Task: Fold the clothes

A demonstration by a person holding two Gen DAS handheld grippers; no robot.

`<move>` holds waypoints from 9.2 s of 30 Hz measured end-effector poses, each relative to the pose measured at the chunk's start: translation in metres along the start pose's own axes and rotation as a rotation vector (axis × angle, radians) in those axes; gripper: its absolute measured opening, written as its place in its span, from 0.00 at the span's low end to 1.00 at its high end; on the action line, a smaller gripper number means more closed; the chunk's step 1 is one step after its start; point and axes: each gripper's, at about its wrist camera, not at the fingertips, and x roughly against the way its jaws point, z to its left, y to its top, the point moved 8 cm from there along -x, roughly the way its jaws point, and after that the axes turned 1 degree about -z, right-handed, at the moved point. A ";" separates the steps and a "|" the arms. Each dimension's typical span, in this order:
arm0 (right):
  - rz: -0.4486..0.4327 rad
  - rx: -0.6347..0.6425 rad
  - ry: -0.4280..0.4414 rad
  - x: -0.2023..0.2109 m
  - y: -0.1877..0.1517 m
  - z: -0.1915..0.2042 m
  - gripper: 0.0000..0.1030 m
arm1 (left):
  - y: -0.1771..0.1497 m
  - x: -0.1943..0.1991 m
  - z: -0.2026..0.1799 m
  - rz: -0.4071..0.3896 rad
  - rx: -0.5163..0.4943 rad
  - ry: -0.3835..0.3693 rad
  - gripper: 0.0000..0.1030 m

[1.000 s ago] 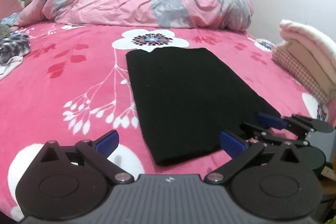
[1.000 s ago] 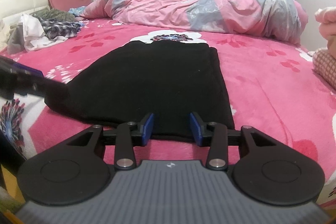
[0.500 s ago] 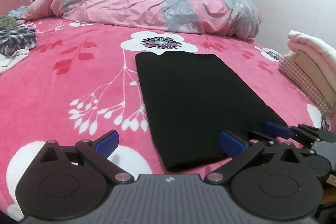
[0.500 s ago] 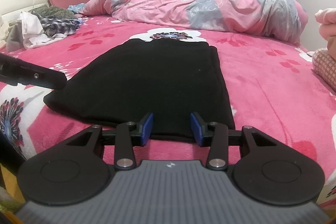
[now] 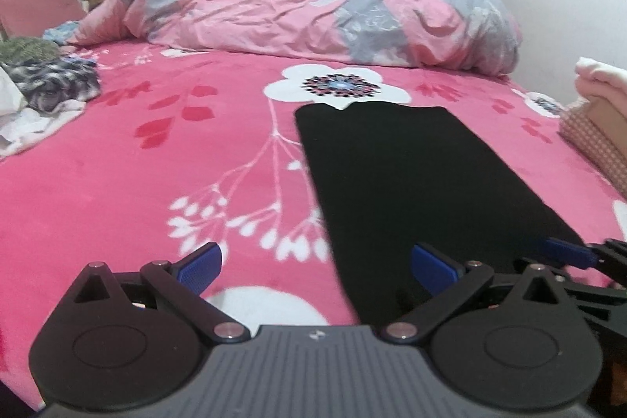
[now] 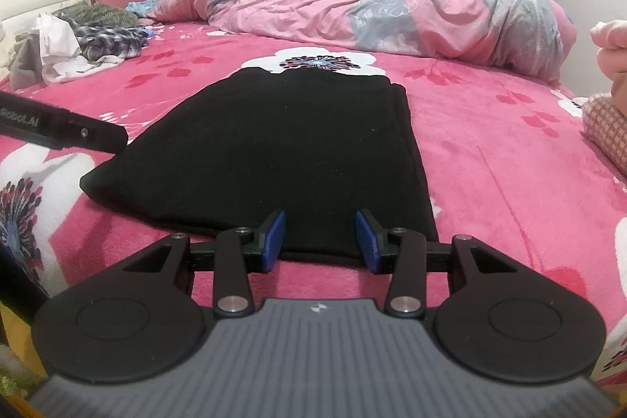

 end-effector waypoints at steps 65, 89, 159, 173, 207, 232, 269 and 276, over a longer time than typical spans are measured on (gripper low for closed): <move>0.294 -0.703 0.645 -0.234 0.106 -0.115 0.11 | 0.103 -0.204 0.003 0.172 0.287 -0.424 0.21; -0.223 -0.284 0.337 -0.003 0.181 -0.099 0.08 | 0.164 0.043 -0.067 -0.293 0.073 -0.529 0.12; 0.086 -0.164 -0.081 -0.031 0.220 -0.520 0.21 | 0.235 -0.177 -0.453 0.004 0.038 -0.879 0.25; -0.178 -0.556 -0.201 0.023 0.211 -0.584 0.52 | 0.267 -0.211 -0.409 -0.047 0.225 -0.845 0.37; -0.272 -0.807 -0.555 0.206 0.026 -0.526 0.13 | 0.233 -0.113 -0.435 -0.193 -0.307 -0.676 0.43; -0.179 -0.505 -0.439 0.210 -0.002 -0.213 0.66 | 0.097 0.045 -0.286 -0.188 -0.339 -0.737 1.00; 0.003 -0.416 -0.923 0.215 0.036 -0.158 0.99 | 0.108 0.078 -0.274 -0.240 -0.379 -0.545 1.00; -0.014 -0.455 -0.893 0.219 0.040 -0.159 0.99 | 0.111 0.078 -0.273 -0.247 -0.368 -0.535 1.00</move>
